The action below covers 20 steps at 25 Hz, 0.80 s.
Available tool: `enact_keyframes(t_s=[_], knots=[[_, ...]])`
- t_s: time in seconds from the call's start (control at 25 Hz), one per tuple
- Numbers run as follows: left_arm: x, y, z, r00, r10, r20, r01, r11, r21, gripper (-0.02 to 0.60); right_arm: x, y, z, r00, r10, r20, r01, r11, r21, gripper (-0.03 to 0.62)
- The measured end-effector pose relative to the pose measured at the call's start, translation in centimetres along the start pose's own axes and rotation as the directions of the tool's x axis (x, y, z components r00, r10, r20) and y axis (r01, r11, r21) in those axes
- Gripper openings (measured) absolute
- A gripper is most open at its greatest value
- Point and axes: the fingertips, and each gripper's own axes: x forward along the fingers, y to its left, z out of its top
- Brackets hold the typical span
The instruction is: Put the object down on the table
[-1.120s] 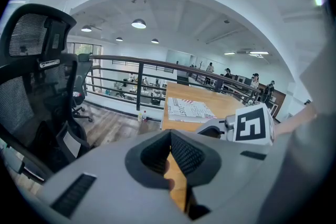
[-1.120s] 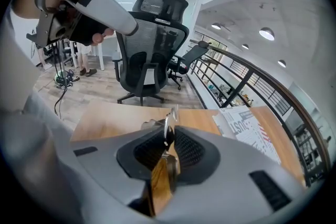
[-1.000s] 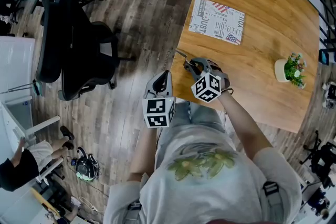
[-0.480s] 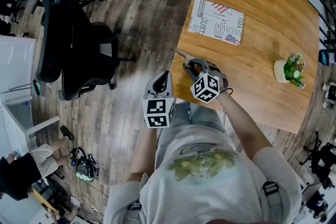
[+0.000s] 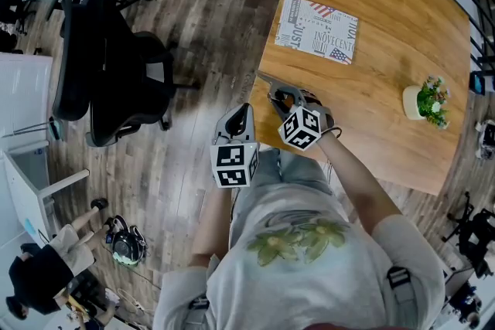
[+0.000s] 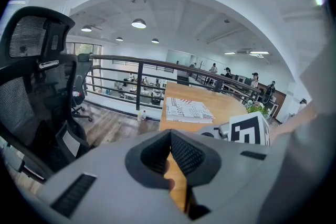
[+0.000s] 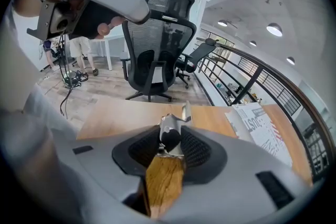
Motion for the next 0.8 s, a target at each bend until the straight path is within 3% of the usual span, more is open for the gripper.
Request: enact_keyframes(t_s=[0.4, 0.8], knots=[[-0.4, -0.2, -0.2, 1.0, 0.011, 0.003, -0.011, 1.0, -0.002, 0.017, -0.3, 0.5, 0.2, 0.997, 0.076, -0.004, -0.076, 0.995, 0.071, 0.179], [-1.2, -0.2, 2.1, 0.999, 0.018, 0.044, -0.019, 1.0, 0.008, 0.017, -4.2, -2.1, 3.4, 0.992, 0.049, 0.118, -0.077, 0.967, 0.244, 0.179]])
